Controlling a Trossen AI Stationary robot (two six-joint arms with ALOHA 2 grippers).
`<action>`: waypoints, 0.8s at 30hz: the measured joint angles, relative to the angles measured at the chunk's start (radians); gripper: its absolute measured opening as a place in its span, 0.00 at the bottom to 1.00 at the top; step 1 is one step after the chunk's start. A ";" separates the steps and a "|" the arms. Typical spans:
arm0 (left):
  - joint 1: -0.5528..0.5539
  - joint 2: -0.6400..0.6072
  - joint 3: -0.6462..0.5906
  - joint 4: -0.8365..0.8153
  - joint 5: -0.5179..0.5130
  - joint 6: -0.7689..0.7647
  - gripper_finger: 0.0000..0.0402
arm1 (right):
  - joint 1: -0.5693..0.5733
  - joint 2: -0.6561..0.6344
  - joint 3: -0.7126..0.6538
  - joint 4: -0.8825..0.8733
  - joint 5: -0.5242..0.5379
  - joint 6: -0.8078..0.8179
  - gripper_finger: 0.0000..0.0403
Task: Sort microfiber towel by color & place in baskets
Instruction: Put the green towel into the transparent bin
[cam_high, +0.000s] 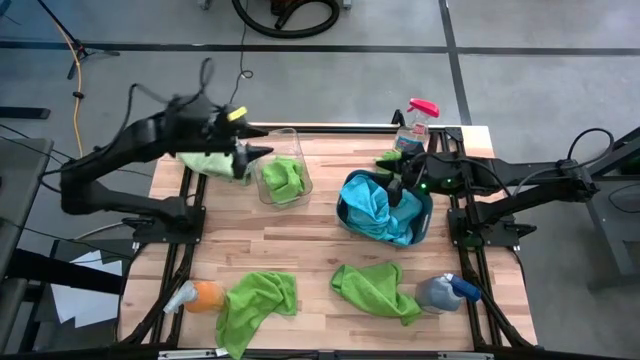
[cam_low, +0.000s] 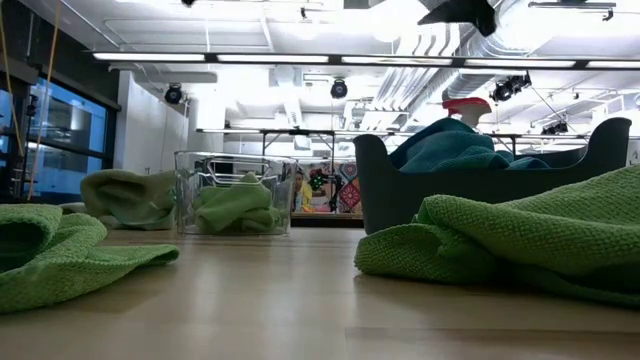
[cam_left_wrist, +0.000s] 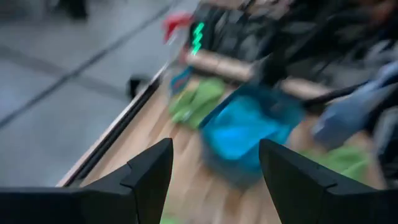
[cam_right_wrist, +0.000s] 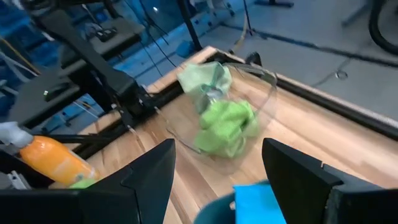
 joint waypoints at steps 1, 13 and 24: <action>-0.028 -0.026 -0.026 0.053 0.000 -0.008 0.57 | 0.000 0.000 0.000 0.015 0.000 -0.014 0.59; -0.290 -0.212 -0.477 0.627 -0.060 -0.190 0.57 | 0.000 0.000 0.000 0.111 -0.002 -0.112 0.59; -0.308 -0.221 -0.516 0.678 -0.147 -0.189 0.57 | -0.002 0.031 0.000 0.185 -0.105 -0.023 0.59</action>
